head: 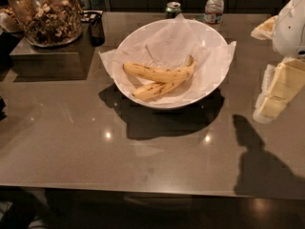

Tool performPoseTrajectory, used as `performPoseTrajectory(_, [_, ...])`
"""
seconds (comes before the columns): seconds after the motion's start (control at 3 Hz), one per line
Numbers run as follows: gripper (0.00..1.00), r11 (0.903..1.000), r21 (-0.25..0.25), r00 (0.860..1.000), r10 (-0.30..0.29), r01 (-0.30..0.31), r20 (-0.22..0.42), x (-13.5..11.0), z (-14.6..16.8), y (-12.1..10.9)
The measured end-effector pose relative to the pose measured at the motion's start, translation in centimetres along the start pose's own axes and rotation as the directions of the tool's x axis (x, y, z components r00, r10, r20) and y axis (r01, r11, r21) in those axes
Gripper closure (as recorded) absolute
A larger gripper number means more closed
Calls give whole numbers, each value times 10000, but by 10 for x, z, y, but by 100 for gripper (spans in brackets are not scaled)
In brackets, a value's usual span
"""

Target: Pick banana from white bowl

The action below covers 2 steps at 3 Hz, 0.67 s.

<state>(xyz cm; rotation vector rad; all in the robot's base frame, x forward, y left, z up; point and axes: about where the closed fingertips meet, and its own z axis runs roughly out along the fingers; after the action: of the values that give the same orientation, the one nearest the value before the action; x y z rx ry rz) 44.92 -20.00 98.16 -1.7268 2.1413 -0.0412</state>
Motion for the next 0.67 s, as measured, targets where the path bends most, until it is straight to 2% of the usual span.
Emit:
performPoseTrajectory(0.33, [0, 9949, -392, 9866, -866, 928, 1380, -46, 12, -16])
performPoseTrajectory(0.67, [0, 9752, -891, 9518, -1745, 2024, 2522, -101, 27, -29])
